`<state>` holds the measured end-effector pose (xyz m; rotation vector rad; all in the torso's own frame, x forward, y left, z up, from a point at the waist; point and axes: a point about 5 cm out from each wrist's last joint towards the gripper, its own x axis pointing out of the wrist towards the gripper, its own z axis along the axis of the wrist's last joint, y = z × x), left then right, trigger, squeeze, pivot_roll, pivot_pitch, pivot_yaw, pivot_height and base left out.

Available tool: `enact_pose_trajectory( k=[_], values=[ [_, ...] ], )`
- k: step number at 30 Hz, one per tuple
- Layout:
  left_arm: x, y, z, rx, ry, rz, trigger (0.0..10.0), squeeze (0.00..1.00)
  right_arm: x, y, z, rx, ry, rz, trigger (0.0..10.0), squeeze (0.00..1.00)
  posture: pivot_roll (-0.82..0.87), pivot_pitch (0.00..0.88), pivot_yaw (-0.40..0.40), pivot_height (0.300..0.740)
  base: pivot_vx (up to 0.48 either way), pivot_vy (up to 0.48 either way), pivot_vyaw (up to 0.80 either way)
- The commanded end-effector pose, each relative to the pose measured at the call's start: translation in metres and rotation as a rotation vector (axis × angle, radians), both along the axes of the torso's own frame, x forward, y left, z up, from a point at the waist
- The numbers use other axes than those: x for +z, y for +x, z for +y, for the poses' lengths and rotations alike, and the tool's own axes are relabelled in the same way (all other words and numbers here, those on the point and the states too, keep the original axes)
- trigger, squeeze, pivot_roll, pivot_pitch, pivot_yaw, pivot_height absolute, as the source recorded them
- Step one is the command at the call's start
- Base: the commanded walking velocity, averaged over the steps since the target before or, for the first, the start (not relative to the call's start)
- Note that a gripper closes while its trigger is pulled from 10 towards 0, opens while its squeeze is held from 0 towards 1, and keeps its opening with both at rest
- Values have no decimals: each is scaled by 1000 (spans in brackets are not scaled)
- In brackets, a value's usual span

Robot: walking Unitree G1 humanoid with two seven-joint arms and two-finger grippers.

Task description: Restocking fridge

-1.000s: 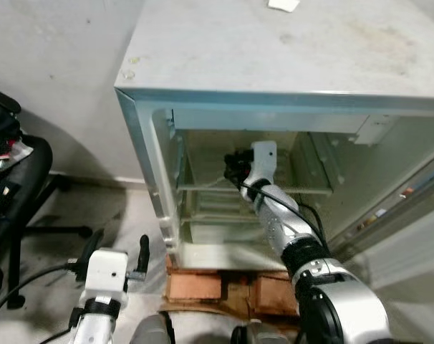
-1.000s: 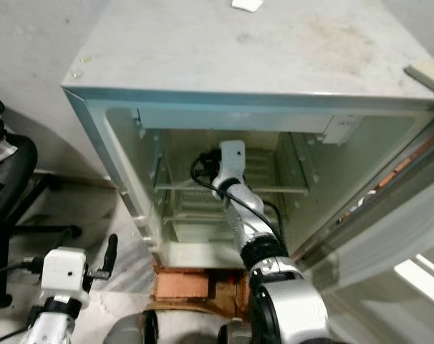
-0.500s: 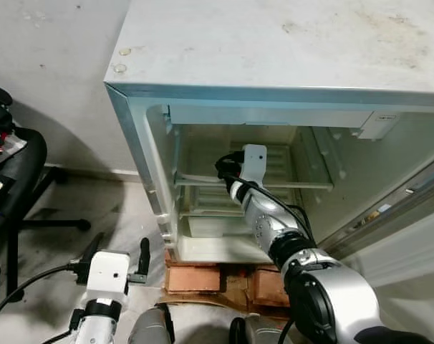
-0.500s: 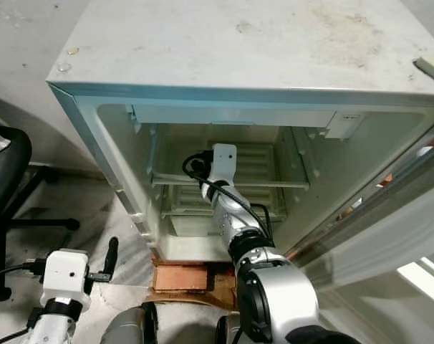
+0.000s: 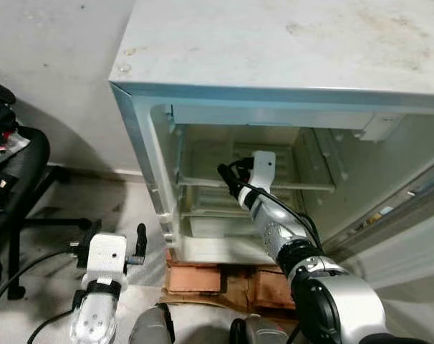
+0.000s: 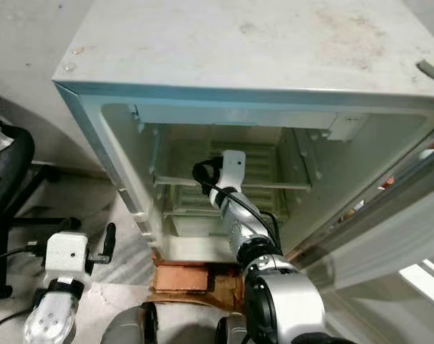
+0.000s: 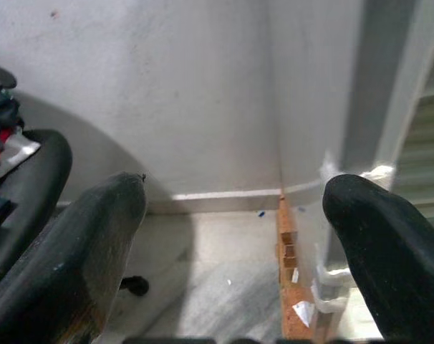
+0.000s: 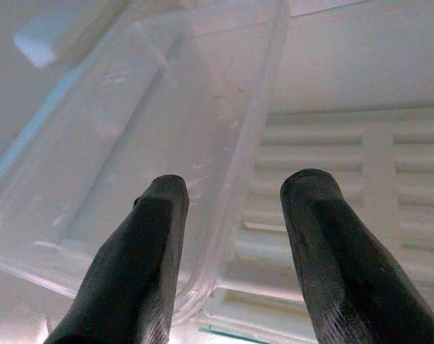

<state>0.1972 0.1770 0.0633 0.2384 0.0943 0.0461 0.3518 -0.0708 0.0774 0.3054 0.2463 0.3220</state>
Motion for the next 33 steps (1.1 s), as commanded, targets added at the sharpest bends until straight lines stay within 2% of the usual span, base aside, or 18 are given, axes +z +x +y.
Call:
enact_pose_trajectory(
  k=[1,10,15,20,23,26,31,33],
  values=[
    [-4,-1,3,16,-10,16,10000,0,-2,-1,-5,-21,7,-9,10000,1000,98,113,-40,740,0,0,0],
    [-7,12,4,11,-16,3,10000,0,2,-4,-13,-45,60,-92,10000,1000,73,80,-28,740,0,0,0],
    [-7,17,4,9,-17,-4,10000,0,0,-6,-21,-68,33,-113,10000,1000,68,73,-25,740,0,0,0],
    [-5,20,4,14,-27,-21,10000,0,9,-6,-35,-82,-2,-198,10000,1000,66,68,-24,740,0,0,0],
    [-6,19,5,31,-21,-19,10000,0,14,-10,-49,-96,-41,-256,10000,1000,60,63,-22,740,0,0,0],
    [-10,20,4,44,-11,-7,10000,0,9,-19,-63,-116,-59,-256,10000,1000,53,61,-18,740,0,0,0],
    [-10,23,2,32,-15,-4,10000,0,6,-27,-69,-119,-88,-257,10000,984,48,57,-16,740,0,0,0],
    [-12,24,1,24,-10,3,10000,0,12,-32,-69,-107,-119,-306,10000,984,32,47,-12,740,-287,0,0]
  ],
)
